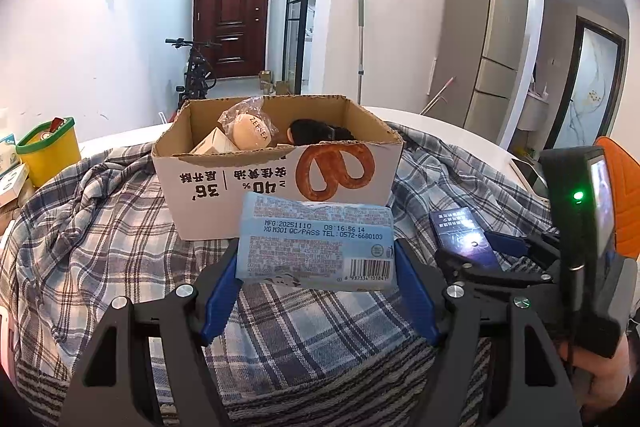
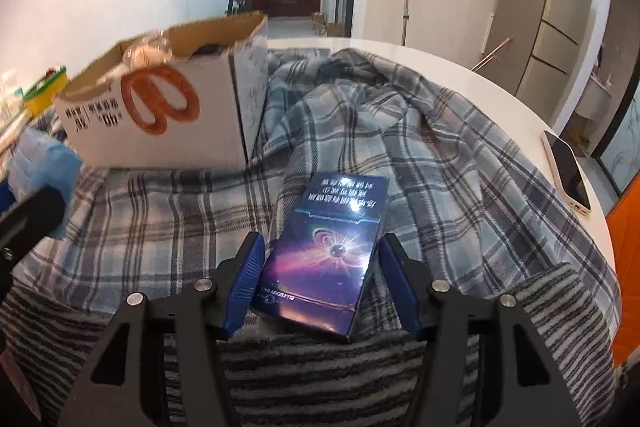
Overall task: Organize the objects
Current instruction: 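Close the right tool on the dark purple box and lift it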
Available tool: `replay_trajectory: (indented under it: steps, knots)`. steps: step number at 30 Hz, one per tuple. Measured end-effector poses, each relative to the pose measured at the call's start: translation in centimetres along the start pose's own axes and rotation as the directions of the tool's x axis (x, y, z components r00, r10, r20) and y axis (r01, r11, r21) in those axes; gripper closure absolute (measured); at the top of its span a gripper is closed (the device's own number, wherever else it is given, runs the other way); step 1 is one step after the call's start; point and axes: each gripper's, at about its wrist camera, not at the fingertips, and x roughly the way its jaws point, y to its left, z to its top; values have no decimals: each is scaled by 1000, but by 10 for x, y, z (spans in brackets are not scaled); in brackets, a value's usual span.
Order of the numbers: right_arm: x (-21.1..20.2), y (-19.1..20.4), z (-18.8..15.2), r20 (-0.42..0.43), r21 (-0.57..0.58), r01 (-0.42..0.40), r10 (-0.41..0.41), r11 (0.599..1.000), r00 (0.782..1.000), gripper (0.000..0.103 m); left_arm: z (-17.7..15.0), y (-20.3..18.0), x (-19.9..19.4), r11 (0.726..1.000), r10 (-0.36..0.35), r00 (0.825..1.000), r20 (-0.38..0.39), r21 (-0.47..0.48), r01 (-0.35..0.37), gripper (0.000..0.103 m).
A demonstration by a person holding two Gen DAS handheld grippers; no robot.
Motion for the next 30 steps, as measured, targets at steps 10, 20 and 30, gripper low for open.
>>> replay_trajectory:
  steps: [10, 20, 30]
  knots:
    - [-21, -10, -4, 117, 30, -68, 64, 997, 991, 50, 0, 2, -2, 1000, 8, 1000, 12, -10, -8, 29]
    - [-35, 1, -5, 170, -50, -266, 270, 963, 948, 50, 1, 7, -13, 999, 27, 997, 77, -23, -26, 29]
    - [-2, 19, -1, 1, -53, -182, 183, 982, 983, 48, 0, 12, -3, 999, 36, 999, 31, -42, -34, 29]
